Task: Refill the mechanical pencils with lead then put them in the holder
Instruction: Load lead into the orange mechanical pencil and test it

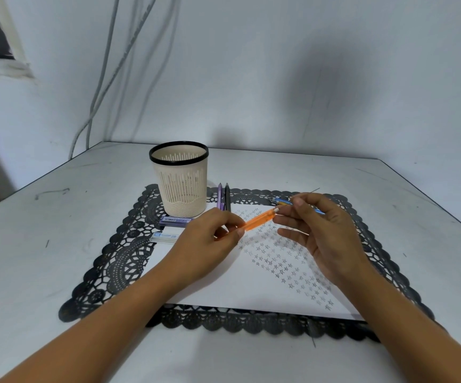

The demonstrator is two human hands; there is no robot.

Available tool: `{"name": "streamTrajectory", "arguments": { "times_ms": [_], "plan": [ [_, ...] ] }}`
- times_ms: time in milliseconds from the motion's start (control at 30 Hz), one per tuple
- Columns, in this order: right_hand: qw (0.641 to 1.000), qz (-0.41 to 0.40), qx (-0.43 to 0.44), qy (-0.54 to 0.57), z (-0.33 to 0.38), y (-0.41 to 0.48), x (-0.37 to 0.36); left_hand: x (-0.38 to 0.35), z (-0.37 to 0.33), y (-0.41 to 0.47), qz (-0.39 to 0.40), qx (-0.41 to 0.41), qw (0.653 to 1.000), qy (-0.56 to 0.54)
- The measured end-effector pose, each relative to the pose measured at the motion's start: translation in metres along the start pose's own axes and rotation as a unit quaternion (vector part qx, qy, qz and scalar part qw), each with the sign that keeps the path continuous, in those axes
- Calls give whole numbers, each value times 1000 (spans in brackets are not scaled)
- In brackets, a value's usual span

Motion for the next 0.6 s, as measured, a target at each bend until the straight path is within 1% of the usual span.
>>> {"name": "streamTrajectory", "arguments": {
  "times_ms": [267, 467, 600],
  "plan": [
    [1000, 8, -1, -17, -4, 0, 0, 0, 0, 0, -1, -5, 1000, -1],
    [997, 26, -9, -73, -9, -2, -4, 0, 0, 0, -1, -8, 1000, -2],
    [991, 39, 7, -127, -7, -6, -8, 0, 0, 0, -1, -7, 1000, -6]
  ]
}}
Point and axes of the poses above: each hand's wrist, its own y-axis towards the middle knuckle, its own x-axis out of the back of the hand, z = x × y, the point moved 5 cm from there along y, towards the middle knuckle, and after that the axes turned 7 degrees about -x, right-handed, at the moved point
